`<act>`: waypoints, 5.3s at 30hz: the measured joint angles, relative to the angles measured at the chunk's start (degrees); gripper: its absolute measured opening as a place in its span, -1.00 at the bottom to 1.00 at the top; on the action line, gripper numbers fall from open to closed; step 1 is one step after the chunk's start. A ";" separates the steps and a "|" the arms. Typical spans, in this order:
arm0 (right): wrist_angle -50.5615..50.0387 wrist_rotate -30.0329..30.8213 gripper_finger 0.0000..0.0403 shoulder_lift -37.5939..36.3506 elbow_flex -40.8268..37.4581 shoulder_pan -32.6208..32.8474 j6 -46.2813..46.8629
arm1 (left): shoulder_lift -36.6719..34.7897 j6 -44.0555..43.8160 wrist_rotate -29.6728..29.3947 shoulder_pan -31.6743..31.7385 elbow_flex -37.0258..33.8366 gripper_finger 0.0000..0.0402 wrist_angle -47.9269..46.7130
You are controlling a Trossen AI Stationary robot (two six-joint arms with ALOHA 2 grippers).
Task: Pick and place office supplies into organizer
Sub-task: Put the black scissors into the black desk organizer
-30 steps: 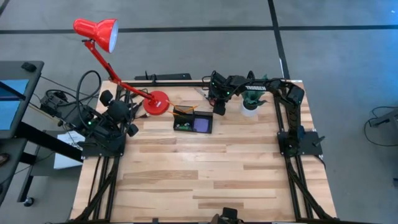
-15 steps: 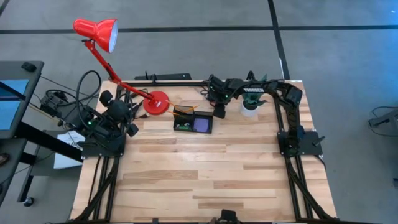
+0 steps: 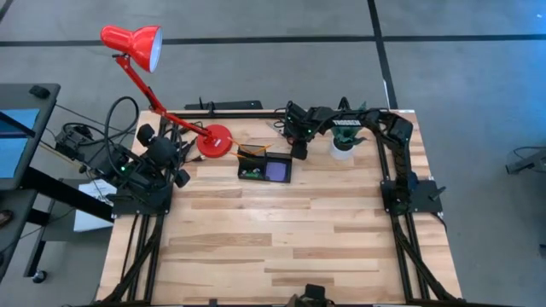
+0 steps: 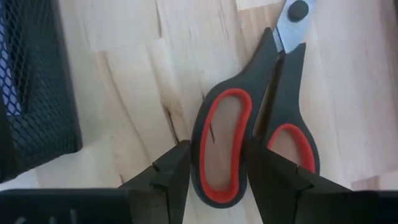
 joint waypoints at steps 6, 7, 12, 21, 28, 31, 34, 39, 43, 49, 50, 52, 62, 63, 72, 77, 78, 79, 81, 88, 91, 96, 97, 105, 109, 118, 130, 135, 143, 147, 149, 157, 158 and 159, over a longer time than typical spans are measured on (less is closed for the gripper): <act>-0.82 -0.87 -0.34 -0.26 -0.06 -0.34 -0.17 | -0.02 -0.02 -0.02 -0.02 0.00 -0.82 -0.01; -1.12 -0.99 -0.36 -0.29 -0.04 -0.35 -0.17 | 0.00 -0.02 -0.02 0.00 0.00 -0.82 -0.01; -3.52 -2.50 -0.47 -0.10 -0.02 -0.24 0.06 | 0.00 -0.30 -0.02 0.00 0.00 -0.82 0.00; -8.37 4.88 -0.91 0.28 -0.11 1.96 1.86 | 0.00 -1.46 -0.05 -0.02 0.00 -0.82 0.00; -8.57 4.84 -0.92 0.24 -0.17 3.44 1.93 | 0.00 -1.46 -0.04 -0.02 0.00 -0.82 -0.01; -8.95 5.39 -0.97 -1.16 -0.46 3.93 2.02 | 0.00 -1.49 -0.04 -0.02 0.00 -0.82 -0.01; -11.07 7.19 -0.97 -3.30 -0.96 4.49 4.31 | 0.00 -1.49 -0.04 -0.02 0.00 -0.82 -0.01; -10.91 10.93 -0.98 -10.03 -0.57 4.60 5.61 | -0.02 -1.49 -0.04 -0.02 0.00 -0.82 -0.01; -11.55 16.78 -0.99 -14.11 -0.59 5.84 5.83 | -0.02 -1.46 -0.02 -0.02 0.00 -0.82 -0.01; -14.66 30.38 -0.99 -17.44 -0.50 12.86 -1.39 | -0.02 -1.44 -0.04 -0.02 0.00 -0.82 0.00; -14.75 31.92 -0.99 -17.88 -0.48 14.28 -2.74 | 0.00 -1.44 -0.04 -0.02 0.00 -0.82 0.00; -14.80 34.17 -0.99 -18.51 -0.39 16.90 -5.39 | -0.02 -1.44 -0.04 -0.02 0.00 -0.82 -0.01; -18.87 40.40 -1.00 -17.13 12.37 25.33 -13.57 | 0.00 -1.42 -0.04 -0.02 0.00 -0.82 0.02; -19.62 40.54 -1.00 -16.54 13.74 26.01 -15.20 | 0.00 -1.42 -0.04 -0.02 0.00 -0.82 0.02; -29.05 46.42 -1.00 -6.31 23.96 29.31 -30.73 | -0.13 -1.63 -1.88 -0.02 0.00 -0.82 -0.01; -32.02 50.81 -1.00 -1.47 29.72 30.53 -33.72 | -0.15 -0.81 -1.29 -0.01 0.00 -0.82 0.00; -33.09 53.82 -1.00 -0.45 30.60 30.56 -34.51 | -0.15 -0.23 -1.02 -0.01 0.00 -0.82 -0.02; -33.42 57.04 -1.00 0.47 31.56 30.54 -35.23 | -0.15 0.11 -1.01 -0.01 0.00 -0.82 0.00; -37.16 60.56 -1.00 0.86 32.47 30.51 -35.64 | -0.13 0.26 -0.98 0.00 0.00 -0.82 -0.01; -37.17 65.06 -1.00 0.73 32.79 31.79 -40.37 | -0.13 0.35 -0.44 0.00 0.00 -0.82 -0.01; -37.43 63.63 -1.00 0.70 32.79 32.33 -43.49 | -0.13 0.37 -0.42 -0.01 0.00 -0.82 0.01; -37.48 57.04 -1.00 0.70 32.79 33.14 -47.48 | -0.13 0.48 0.04 -0.02 0.00 -0.82 0.01; -37.45 56.66 -1.00 0.70 32.79 33.17 -47.93 | -0.13 0.50 0.04 0.00 0.00 -0.82 -0.01; -39.66 60.76 -1.00 3.80 32.87 30.70 -46.34 | -0.13 0.50 0.04 0.00 0.00 -0.82 0.01; -39.90 63.88 -1.00 4.59 32.71 29.27 -45.27 | -0.13 0.50 1.05 -0.02 0.00 -0.82 -0.01; -40.32 60.18 -1.00 5.29 32.72 29.88 -46.11 | -0.13 0.95 1.44 -0.02 0.00 -0.82 -0.01; -35.58 59.51 -0.81 5.29 32.72 29.94 -48.12 | -0.11 1.93 1.55 -0.02 0.00 -0.82 0.00; -31.64 59.53 -0.64 5.27 32.72 30.46 -50.16 | -0.11 3.43 3.48 -0.02 0.00 -0.82 -0.01; -25.50 59.53 -0.57 5.27 32.72 31.43 -53.37 | -0.11 3.96 4.26 -0.02 0.00 -0.82 -0.01; -22.79 59.50 -0.57 5.27 32.72 32.22 -53.47 | -0.11 3.96 4.31 -0.02 0.00 -0.82 0.00; -23.07 59.49 -0.57 5.27 32.72 32.44 -53.04 | -0.12 3.96 4.31 -0.02 0.00 -0.82 -0.01; -23.69 58.77 -0.57 4.82 32.72 30.75 -32.37 | -0.11 3.65 4.31 -0.02 0.00 -0.82 0.01; -23.89 57.53 -0.57 4.46 32.72 29.99 -27.35 | -0.13 3.63 4.31 -0.02 0.00 -0.82 -0.01; -24.74 55.53 -0.57 3.92 32.74 29.00 -22.49 | -0.11 3.63 4.31 -0.02 0.00 -0.82 0.01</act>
